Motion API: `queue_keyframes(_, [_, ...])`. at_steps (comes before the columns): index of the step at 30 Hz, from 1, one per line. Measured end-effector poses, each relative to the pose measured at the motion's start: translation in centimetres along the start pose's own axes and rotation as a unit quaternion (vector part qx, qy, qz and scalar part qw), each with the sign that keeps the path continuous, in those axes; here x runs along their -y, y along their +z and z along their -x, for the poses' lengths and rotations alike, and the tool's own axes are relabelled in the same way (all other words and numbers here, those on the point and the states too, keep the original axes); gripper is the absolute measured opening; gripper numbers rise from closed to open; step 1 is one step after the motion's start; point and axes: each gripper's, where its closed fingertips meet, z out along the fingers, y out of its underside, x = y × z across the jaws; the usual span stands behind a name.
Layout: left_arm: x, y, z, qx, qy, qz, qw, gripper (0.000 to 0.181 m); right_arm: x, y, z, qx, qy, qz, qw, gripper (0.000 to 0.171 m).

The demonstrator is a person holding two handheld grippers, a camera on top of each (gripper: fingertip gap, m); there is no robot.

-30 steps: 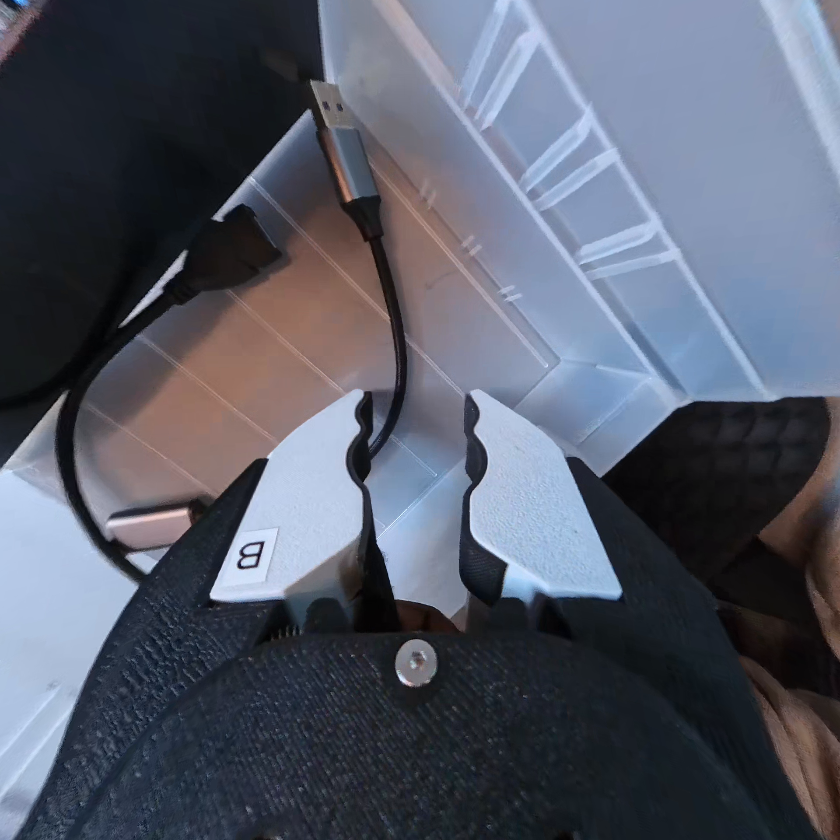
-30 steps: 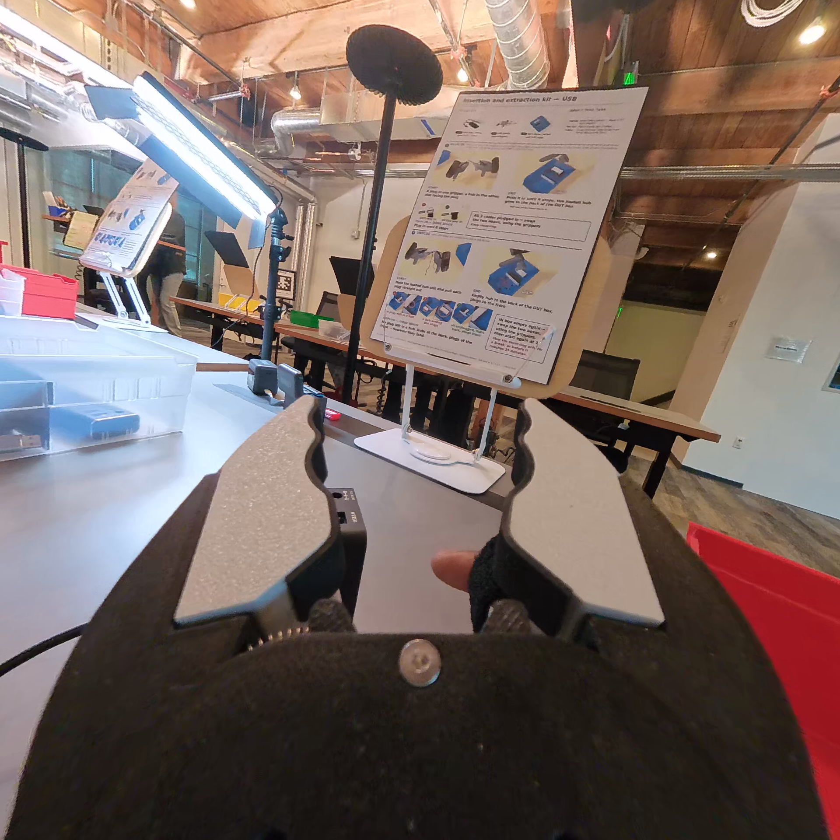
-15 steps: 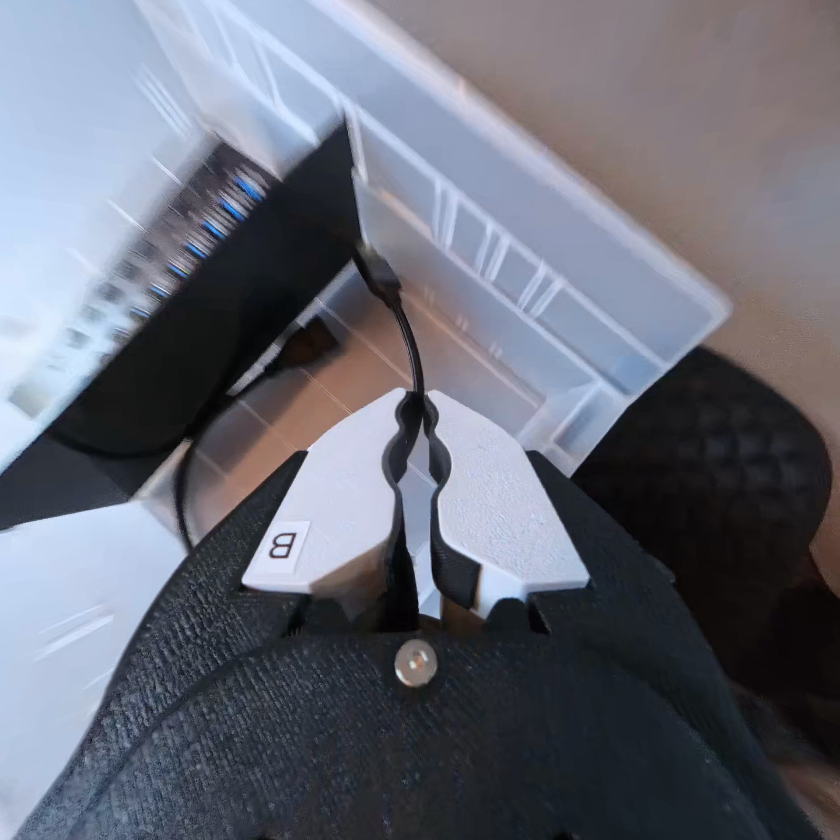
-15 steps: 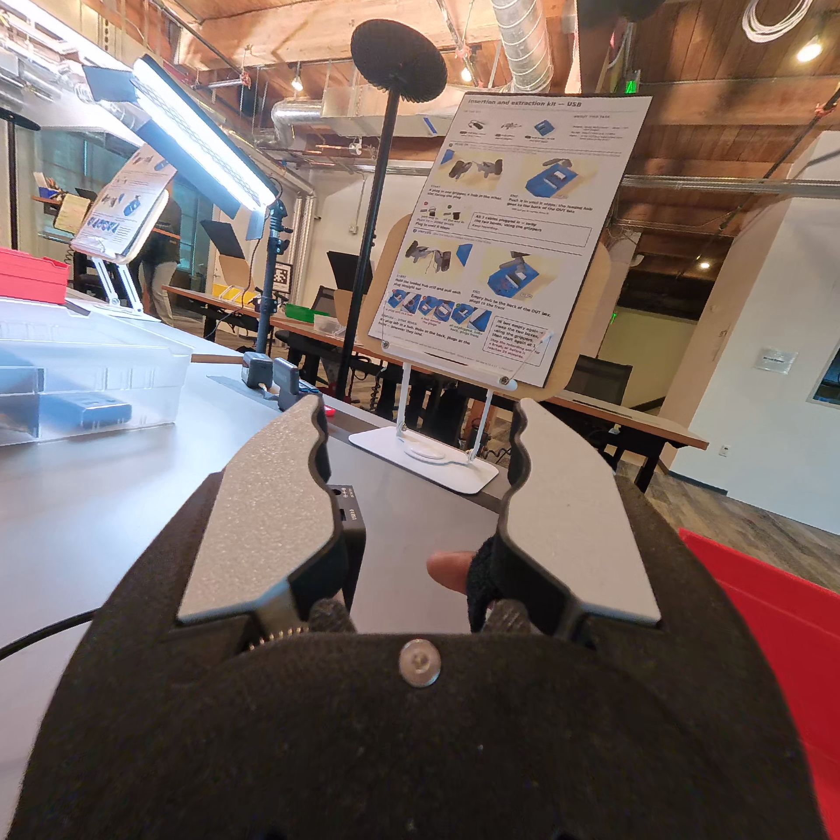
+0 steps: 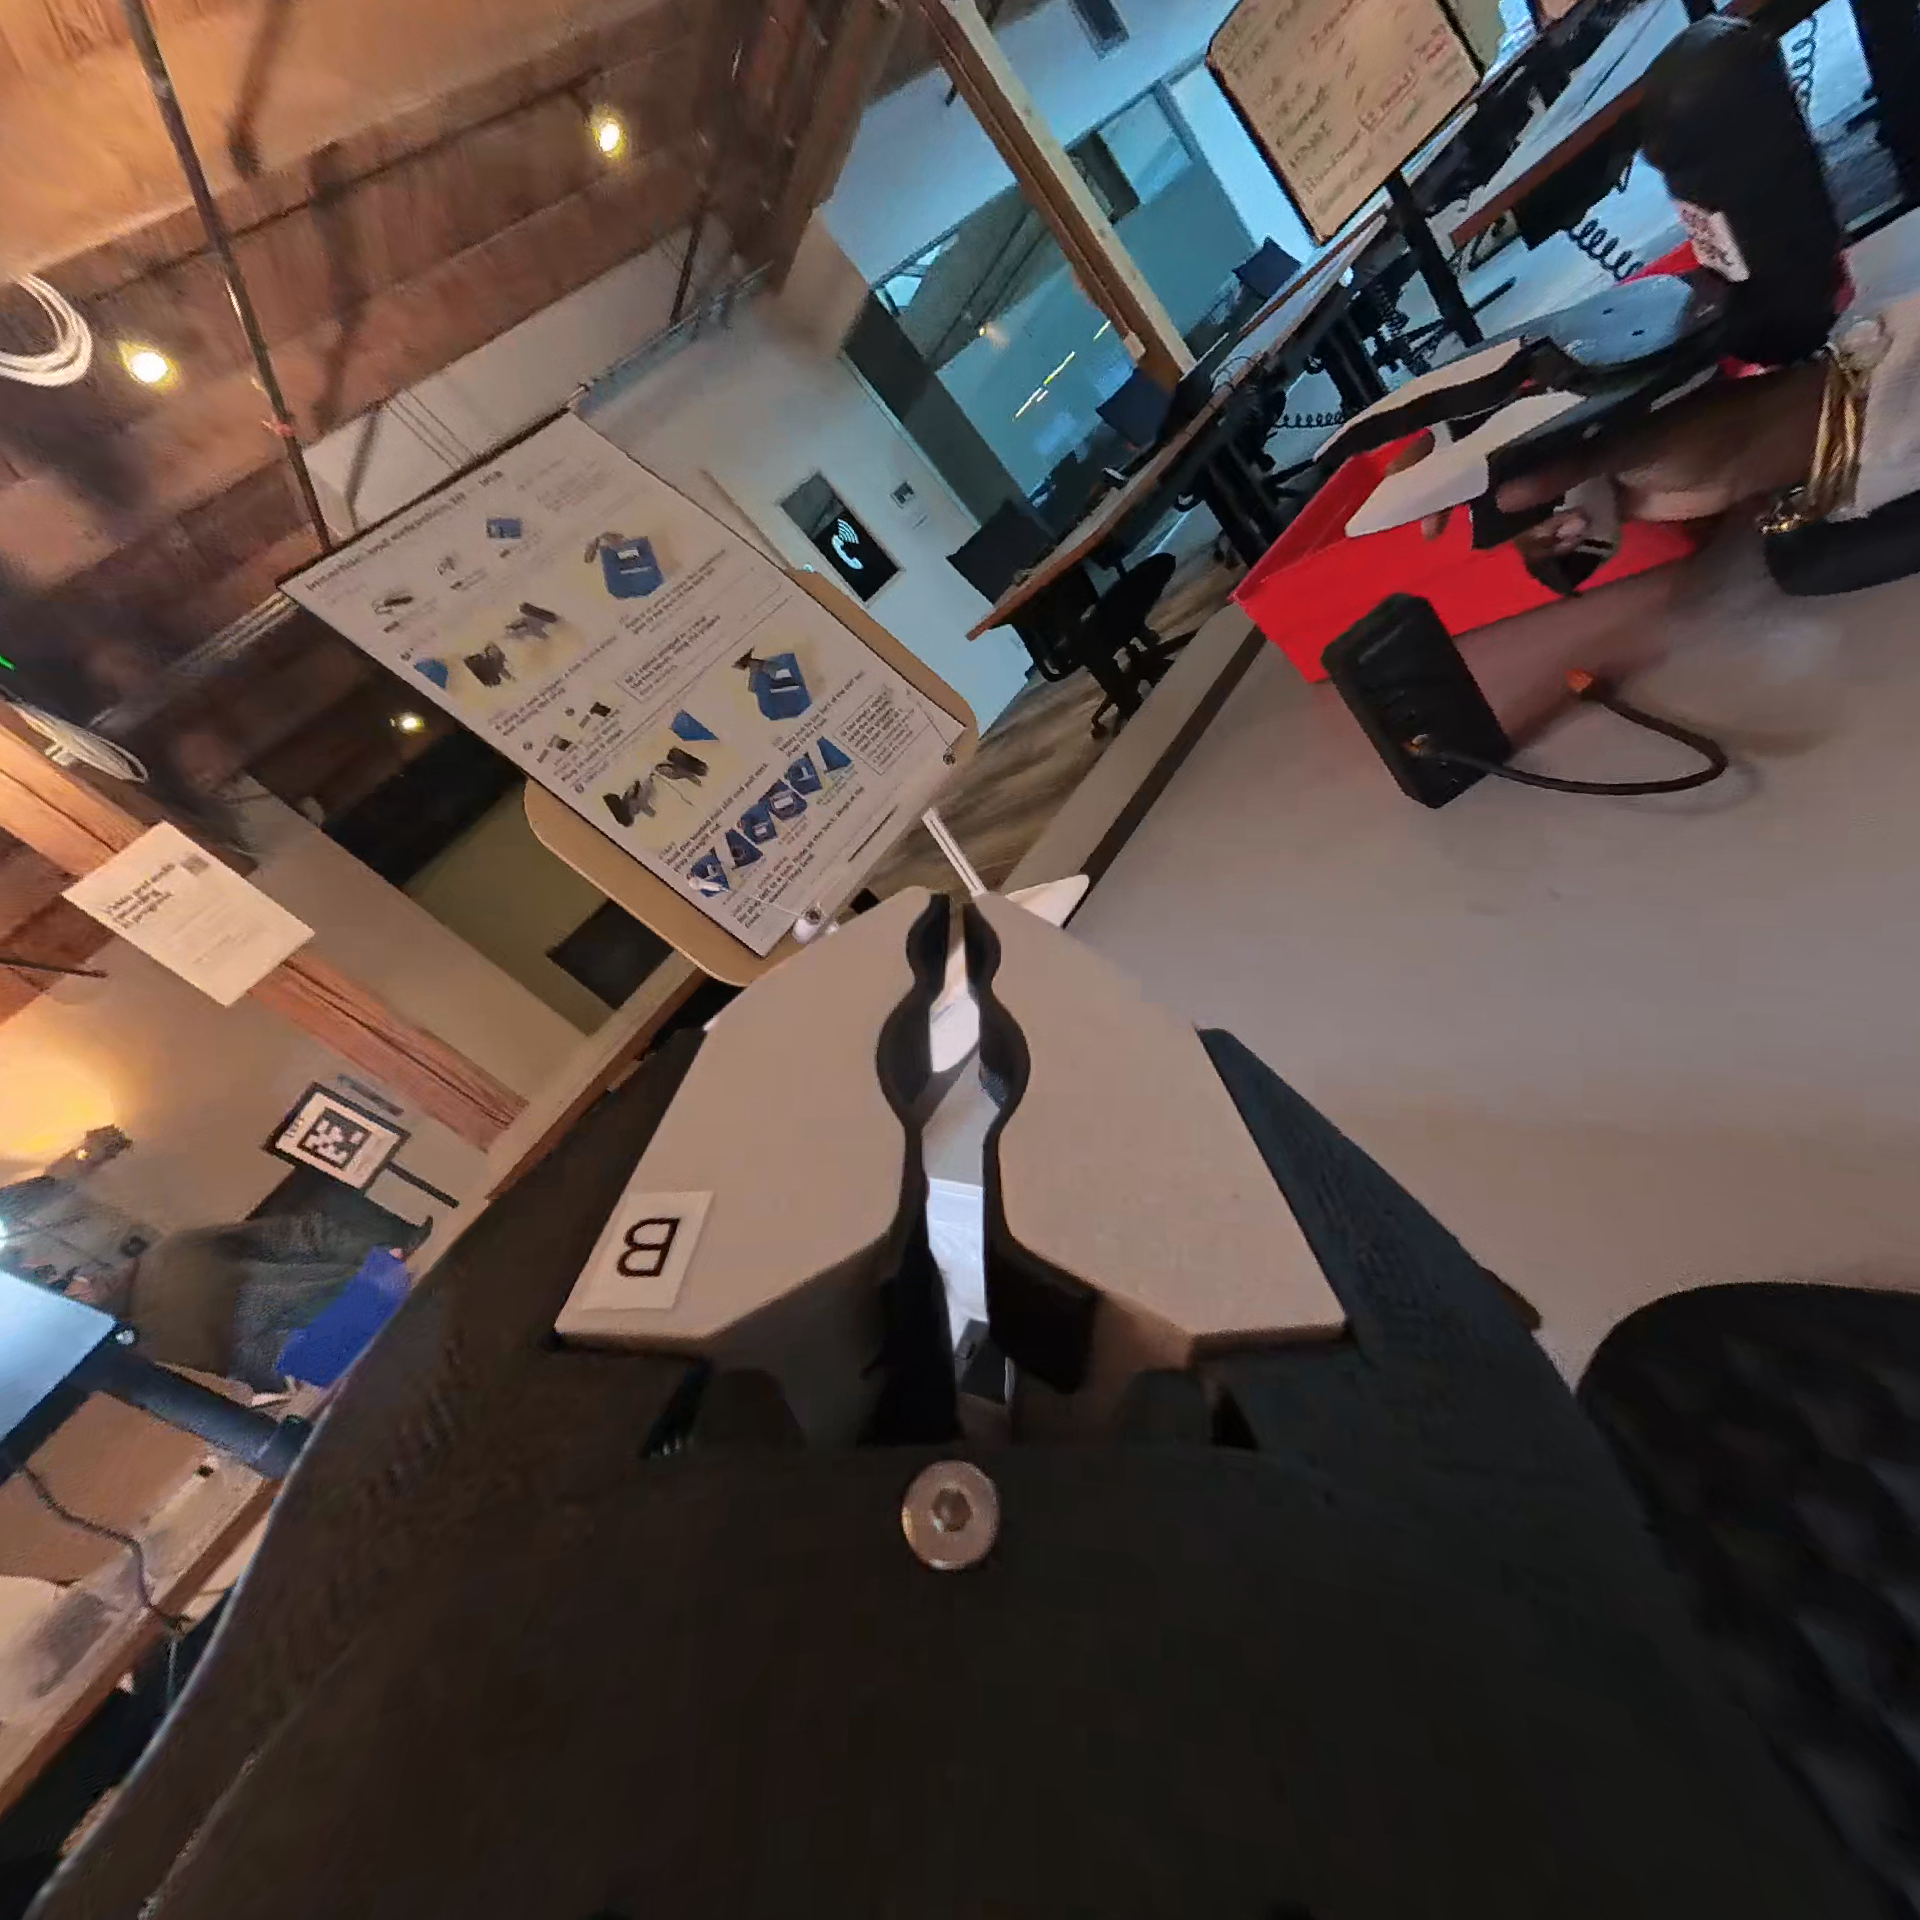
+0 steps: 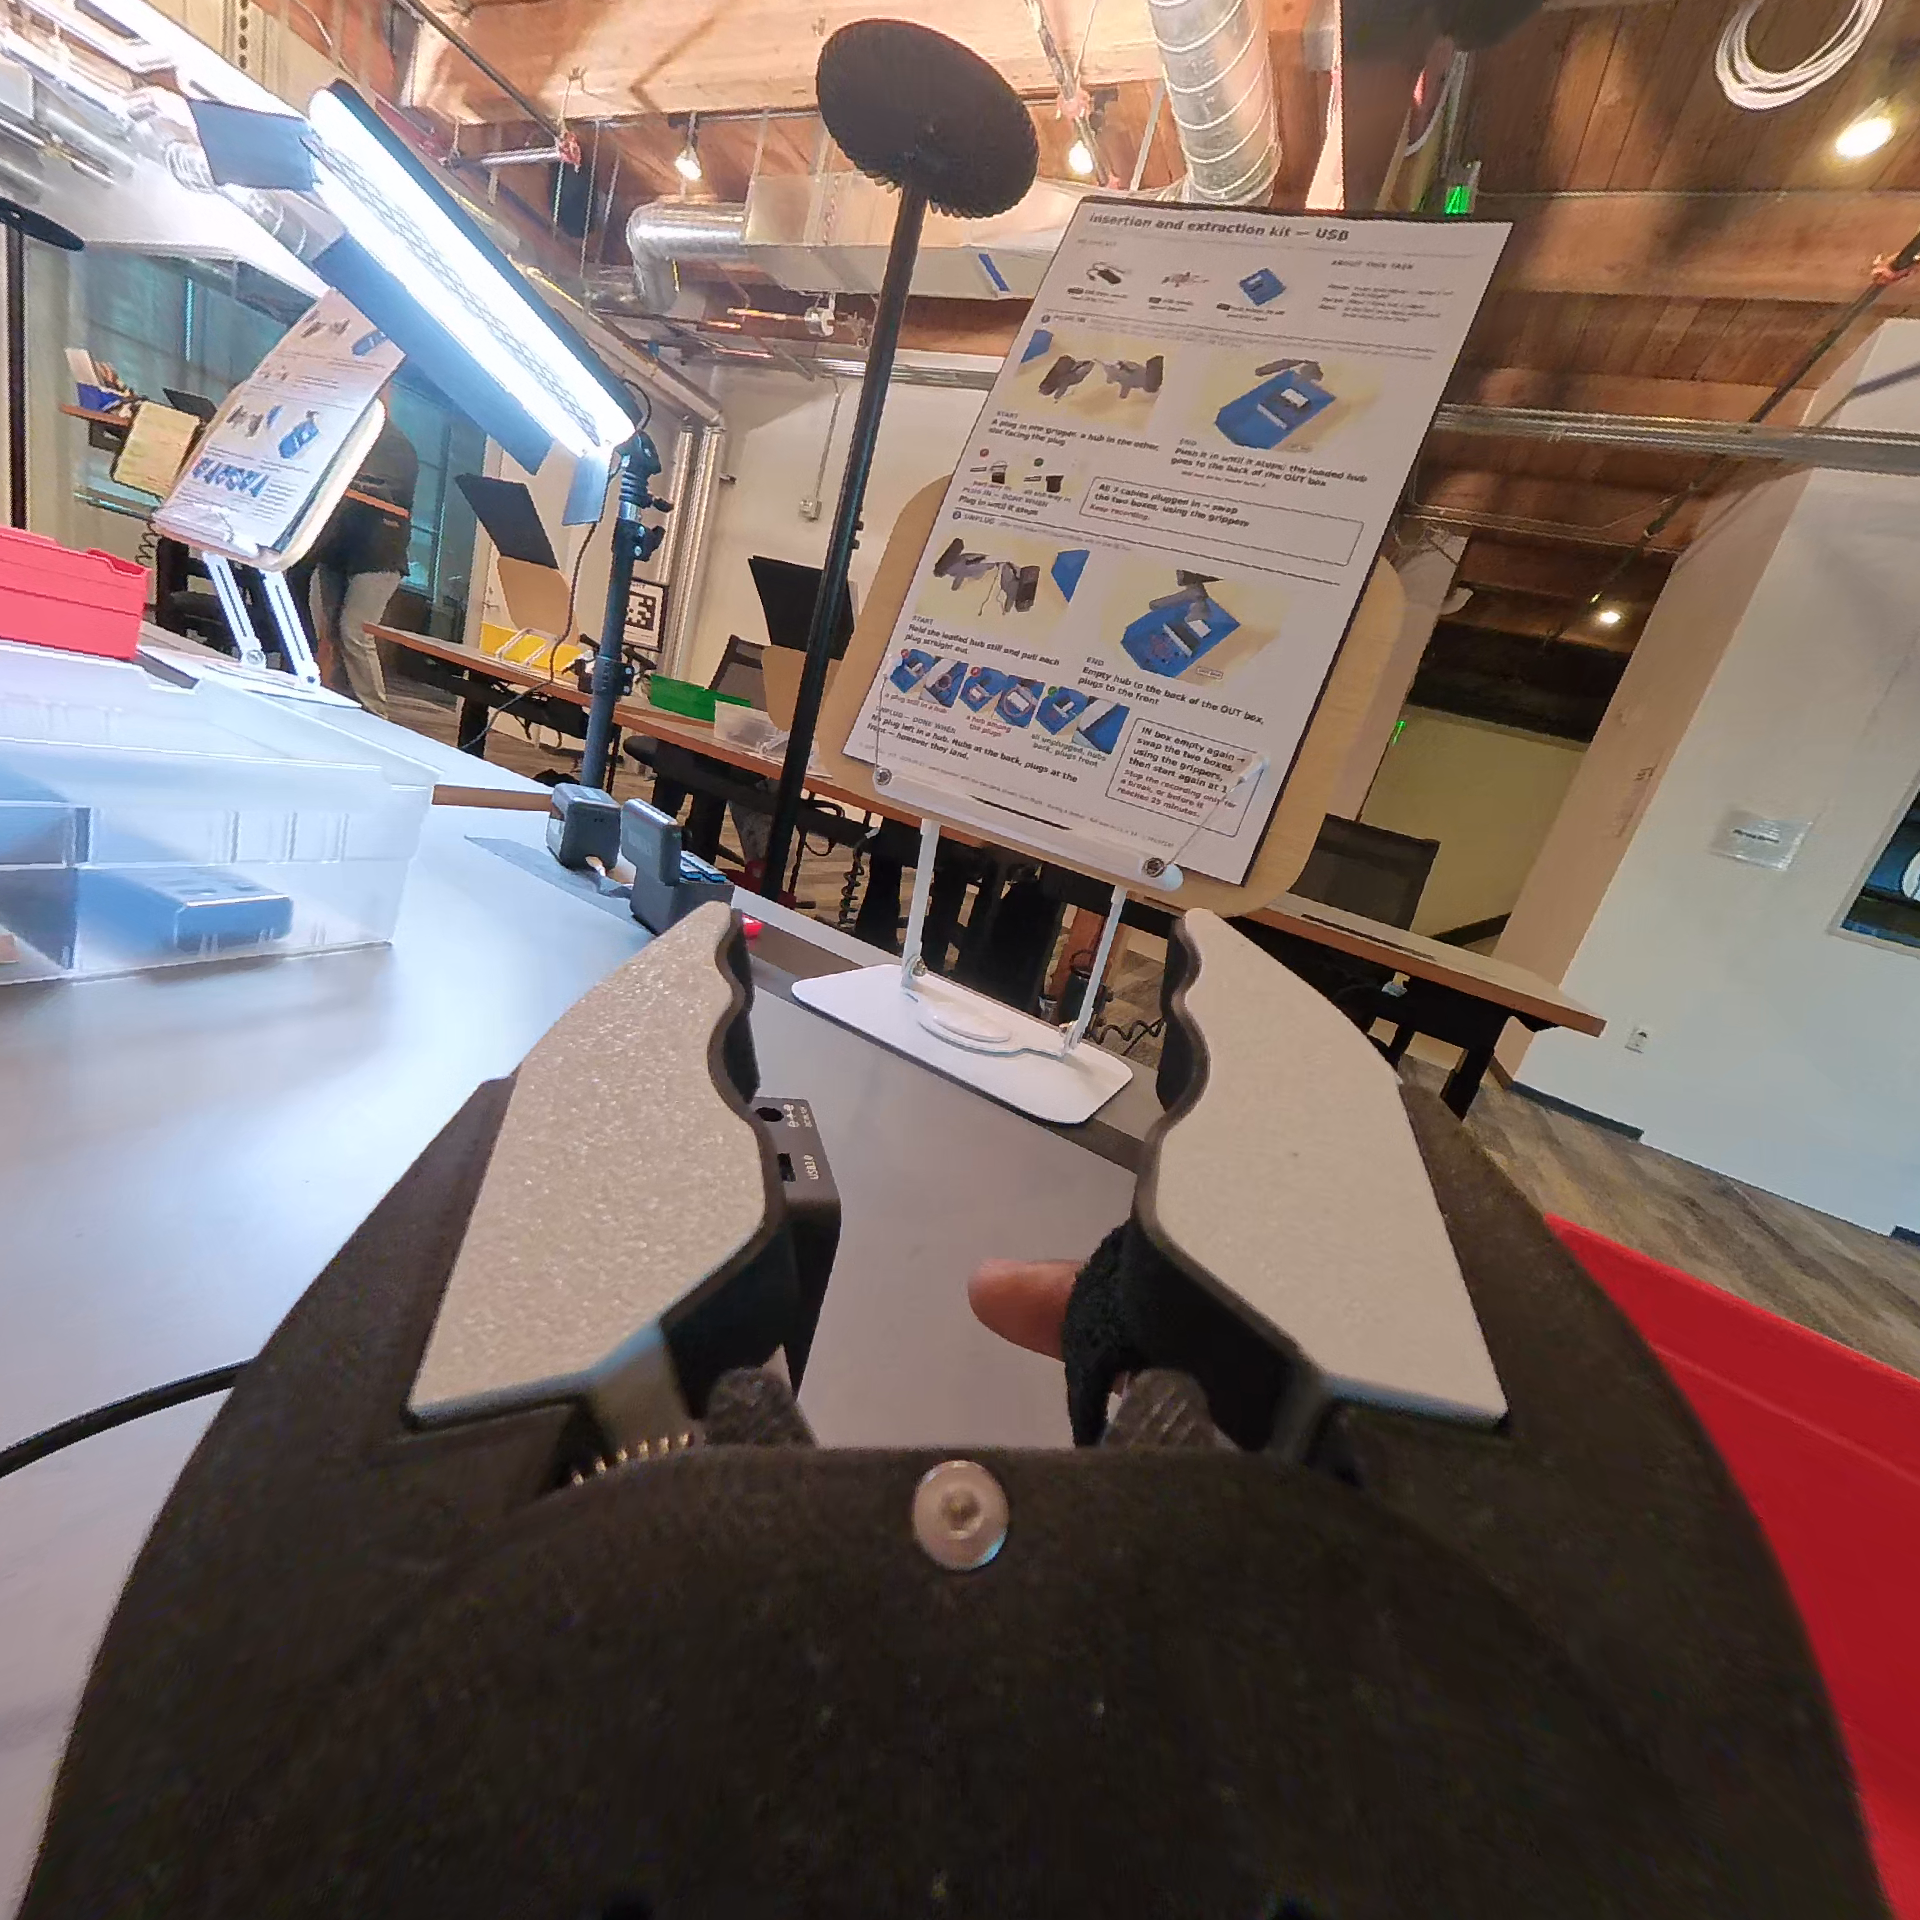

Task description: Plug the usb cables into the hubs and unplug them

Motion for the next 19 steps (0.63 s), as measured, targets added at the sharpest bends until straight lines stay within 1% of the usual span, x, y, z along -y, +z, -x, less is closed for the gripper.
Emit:
queue_keyframes(8, [1.7, 1.0, -1.3, -0.006, 0.04, -0.018, 0.999, 0.005, -0.1, 0.0, 0.2, 0.003, -0.003, 0.003, 1.0, 0.076])
queue_keyframes(14, [1.6, 1.4, -2.0, -0.017, 0.053, -0.004, 0.998, 0.005, -0.2, 0.1, 0.4, 0.008, -0.006, 0.003, 1.0, 0.076])
queue_keyframes(16, [0.4, 1.4, -1.8, -0.02, 0.04, 0.031, 0.999, 0.005, -0.2, 0.1, 0.4, 0.008, -0.006, 0.004, 1.0, 0.076])
queue_keyframes(18, [-2.8, 1.0, -1.2, -0.034, -0.026, 0.131, 0.99, 0.008, -0.2, 0.1, 0.4, 0.008, -0.006, 0.004, 1.0, 0.076])
queue_keyframes(19, [-5.1, 0.5, -1.0, -0.04, -0.077, 0.202, 0.976, 0.011, -0.2, 0.1, 0.4, 0.008, -0.005, 0.004, 1.0, 0.076])
